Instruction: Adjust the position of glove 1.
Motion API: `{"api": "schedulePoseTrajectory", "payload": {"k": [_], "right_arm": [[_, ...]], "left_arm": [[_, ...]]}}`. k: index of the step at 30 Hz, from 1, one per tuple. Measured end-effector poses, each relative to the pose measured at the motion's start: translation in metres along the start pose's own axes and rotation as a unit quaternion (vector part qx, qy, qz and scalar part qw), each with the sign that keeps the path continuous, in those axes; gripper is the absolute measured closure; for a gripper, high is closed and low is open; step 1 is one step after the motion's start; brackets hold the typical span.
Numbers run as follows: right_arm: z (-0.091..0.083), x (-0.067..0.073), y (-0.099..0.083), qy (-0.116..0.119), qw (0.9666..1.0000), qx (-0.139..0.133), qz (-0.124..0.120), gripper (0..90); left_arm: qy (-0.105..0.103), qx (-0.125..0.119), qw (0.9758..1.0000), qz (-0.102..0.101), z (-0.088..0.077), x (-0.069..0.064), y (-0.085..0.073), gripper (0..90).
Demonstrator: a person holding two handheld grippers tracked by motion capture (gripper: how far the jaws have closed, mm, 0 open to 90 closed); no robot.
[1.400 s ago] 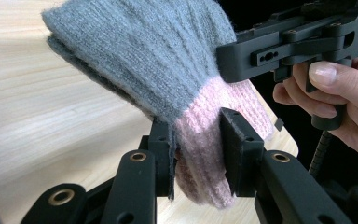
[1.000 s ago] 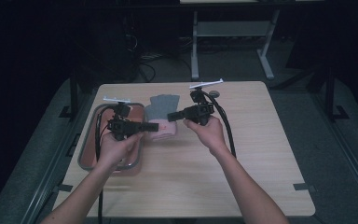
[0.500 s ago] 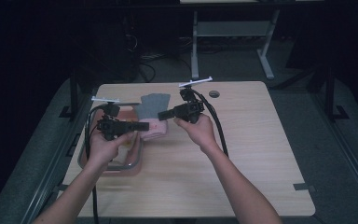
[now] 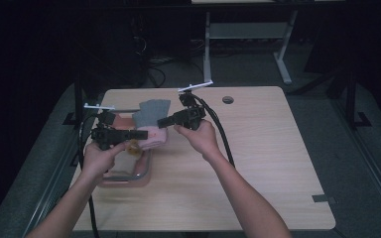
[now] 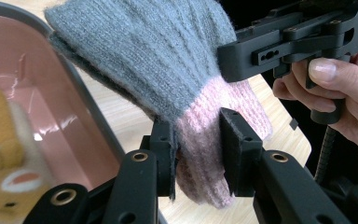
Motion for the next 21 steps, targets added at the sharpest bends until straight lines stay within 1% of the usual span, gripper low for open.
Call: {"api": "schedulePoseTrajectory", "payload": {"k": [7, 12, 14, 21], "right_arm": [[0.009, 0.003, 0.003, 0.004, 1.0, 0.002, -0.001, 73.1], [0.014, 0.005, 0.005, 0.007, 1.0, 0.005, -0.002, 72.9], [0.017, 0.006, 0.006, 0.008, 0.9999, 0.008, -0.002, 72.9], [0.025, 0.009, 0.008, 0.011, 0.9998, 0.012, -0.007, 72.8]], "left_arm": [[0.004, -0.001, 1.0, -0.005, -0.006, 0.007, 0.0, 68.7], [0.006, -0.002, 1.0, -0.003, -0.011, 0.01, 0.0, 69.0], [0.006, -0.005, 0.9999, -0.007, -0.013, 0.012, 0.0, 69.1], [0.009, -0.003, 0.9999, -0.005, -0.019, 0.019, 0.0, 69.6]]}}
Point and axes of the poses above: each handheld gripper's, and its own axes: z roughly forward along the jaws, y roughly out of its top, x roughly to its left, the point moved 9 cm from there along z, roughly forward along the jaws, and after that the axes turned 13 degrees about -z, right-handed, at the moved point
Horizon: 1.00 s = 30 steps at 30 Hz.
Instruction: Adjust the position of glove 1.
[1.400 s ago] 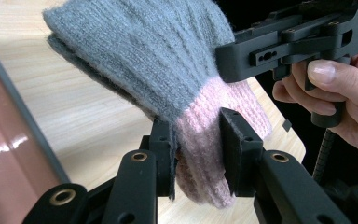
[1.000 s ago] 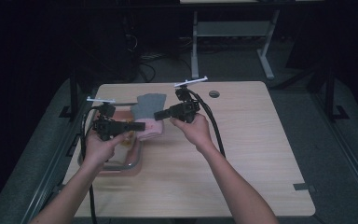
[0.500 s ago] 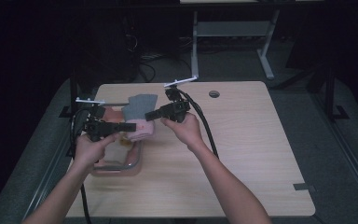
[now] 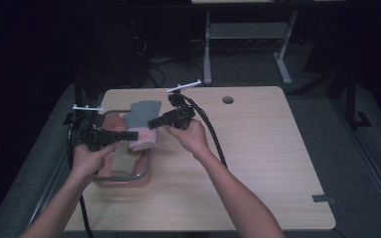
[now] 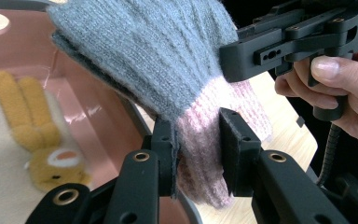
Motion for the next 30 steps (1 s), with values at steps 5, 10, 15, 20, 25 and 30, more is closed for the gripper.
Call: {"api": "schedulePoseTrajectory", "payload": {"k": [5, 10, 15, 20, 25, 30], "right_arm": [[0.005, 0.002, 0.002, 0.006, 1.0, 0.002, 0.001, 72.5], [0.012, 0.002, 0.001, 0.01, 0.9999, 0.008, 0.002, 72.2], [0.019, 0.003, 0.0, 0.013, 0.9998, 0.014, 0.003, 72.0], [0.026, 0.006, 0.003, 0.018, 0.9997, 0.013, 0.002, 71.5], [0.033, 0.01, 0.006, 0.021, 0.9996, 0.016, 0.003, 70.5], [0.041, 0.013, 0.007, 0.027, 0.9994, 0.022, 0.001, 69.6]], "left_arm": [[0.002, -0.001, 1.0, -0.001, -0.004, 0.004, 0.0, 69.8], [0.005, -0.003, 1.0, -0.004, -0.006, 0.01, -0.003, 69.8], [0.007, -0.003, 0.9999, -0.007, -0.01, 0.015, -0.004, 69.9], [0.009, -0.006, 0.9999, -0.008, -0.017, 0.019, -0.004, 69.9], [0.009, -0.008, 0.9999, -0.009, -0.024, 0.025, -0.005, 70.0], [0.012, -0.01, 0.9998, -0.013, -0.03, 0.031, -0.006, 70.0]]}}
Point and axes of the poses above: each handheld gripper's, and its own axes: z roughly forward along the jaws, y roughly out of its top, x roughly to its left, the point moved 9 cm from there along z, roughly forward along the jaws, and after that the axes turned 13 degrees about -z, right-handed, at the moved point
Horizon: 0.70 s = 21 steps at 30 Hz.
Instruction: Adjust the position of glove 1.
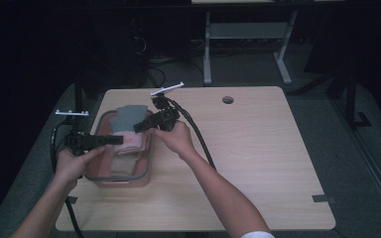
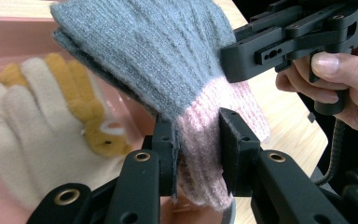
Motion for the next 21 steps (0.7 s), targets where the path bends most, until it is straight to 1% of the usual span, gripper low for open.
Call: {"api": "schedulePoseTrajectory", "payload": {"k": [6, 11, 12, 14, 18, 19, 21], "right_arm": [[0.006, 0.0, -0.001, 0.001, 1.0, 0.004, -0.001, 69.4], [0.005, -0.003, 0.0, -0.005, 1.0, 0.003, 0.0, 71.1], [0.004, -0.003, -0.001, -0.005, 1.0, 0.004, 0.002, 71.0], [0.003, -0.005, -0.001, -0.008, 1.0, 0.002, 0.004, 71.0], [-0.001, -0.006, -0.002, -0.009, 1.0, 0.0, 0.003, 70.9], [-0.002, -0.006, -0.003, -0.008, 1.0, -0.002, 0.003, 71.0], [-0.004, -0.006, -0.003, -0.009, 1.0, -0.002, 0.004, 71.0]], "left_arm": [[0.008, 0.001, 1.0, -0.003, -0.006, 0.008, -0.002, 70.2], [0.012, 0.002, 0.9999, -0.008, -0.009, 0.014, -0.003, 70.3], [0.014, 0.0, 0.9998, -0.011, -0.008, 0.015, -0.003, 70.4], [0.022, 0.007, 0.9997, -0.007, -0.007, 0.018, -0.004, 70.6], [0.032, 0.018, 0.9993, -0.011, -0.002, 0.028, -0.008, 70.9], [0.034, 0.018, 0.9992, -0.014, 0.0, 0.03, -0.009, 70.9], [0.043, 0.025, 0.9987, -0.015, 0.003, 0.036, -0.012, 70.9]]}}
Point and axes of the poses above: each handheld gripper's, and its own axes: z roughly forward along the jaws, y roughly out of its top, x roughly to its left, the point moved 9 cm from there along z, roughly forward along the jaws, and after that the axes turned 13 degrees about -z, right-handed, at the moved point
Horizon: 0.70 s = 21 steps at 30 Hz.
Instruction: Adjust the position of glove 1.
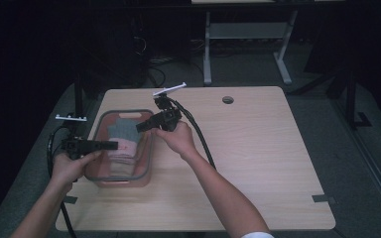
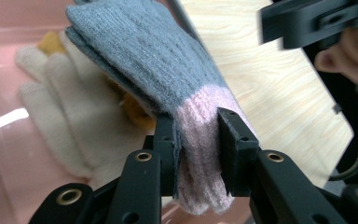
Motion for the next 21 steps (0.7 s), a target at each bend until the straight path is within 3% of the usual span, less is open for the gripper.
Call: {"api": "schedulePoseTrajectory", "payload": {"k": [7, 13, 21], "right_arm": [[-0.006, -0.001, -0.004, -0.005, 1.0, -0.001, -0.006, 70.8], [-0.015, -0.006, -0.007, -0.009, 0.9999, -0.006, -0.003, 70.3], [-0.029, -0.013, -0.012, -0.017, 0.9998, -0.011, 0.0, 68.3]], "left_arm": [[0.021, 0.02, 0.9995, -0.01, 0.01, 0.016, -0.008, 70.8], [0.056, 0.036, 0.9978, -0.005, 0.015, 0.025, -0.012, 68.9], [0.101, 0.041, 0.9939, 0.015, 0.013, 0.028, -0.008, 53.5]]}}
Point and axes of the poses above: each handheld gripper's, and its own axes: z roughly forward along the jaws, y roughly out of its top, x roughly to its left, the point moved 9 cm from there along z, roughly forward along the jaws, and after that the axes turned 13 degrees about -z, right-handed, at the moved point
